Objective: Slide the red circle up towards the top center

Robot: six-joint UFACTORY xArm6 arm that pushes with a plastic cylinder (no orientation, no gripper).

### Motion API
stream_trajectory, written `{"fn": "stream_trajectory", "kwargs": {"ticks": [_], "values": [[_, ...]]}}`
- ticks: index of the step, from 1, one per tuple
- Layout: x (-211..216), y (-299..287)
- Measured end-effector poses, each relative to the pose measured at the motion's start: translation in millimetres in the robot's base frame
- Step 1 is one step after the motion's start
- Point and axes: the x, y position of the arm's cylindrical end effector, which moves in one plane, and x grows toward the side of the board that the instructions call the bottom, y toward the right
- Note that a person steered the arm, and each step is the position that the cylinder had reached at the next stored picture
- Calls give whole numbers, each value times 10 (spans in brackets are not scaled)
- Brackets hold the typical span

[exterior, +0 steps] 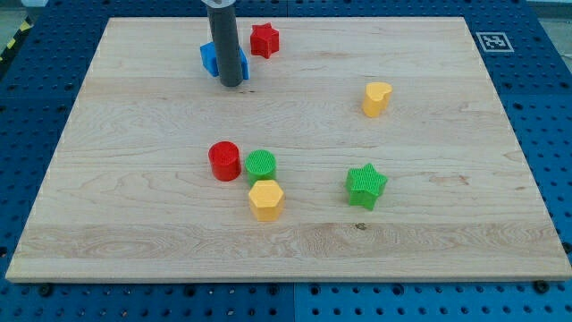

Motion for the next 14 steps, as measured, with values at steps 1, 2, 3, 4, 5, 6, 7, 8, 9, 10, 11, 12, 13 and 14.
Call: {"fn": "stream_trajectory", "kwargs": {"ticks": [1,2,3,4,5,6,7,8,9,10,11,12,13,14], "values": [[381,-87],[956,-248],[1587,-328],[1922,-279],[1811,-225],[1545,-235],[1476,-235],[1515,-61],[1620,232],[1456,362],[1283,457],[1146,518],[954,641],[644,698]]}}
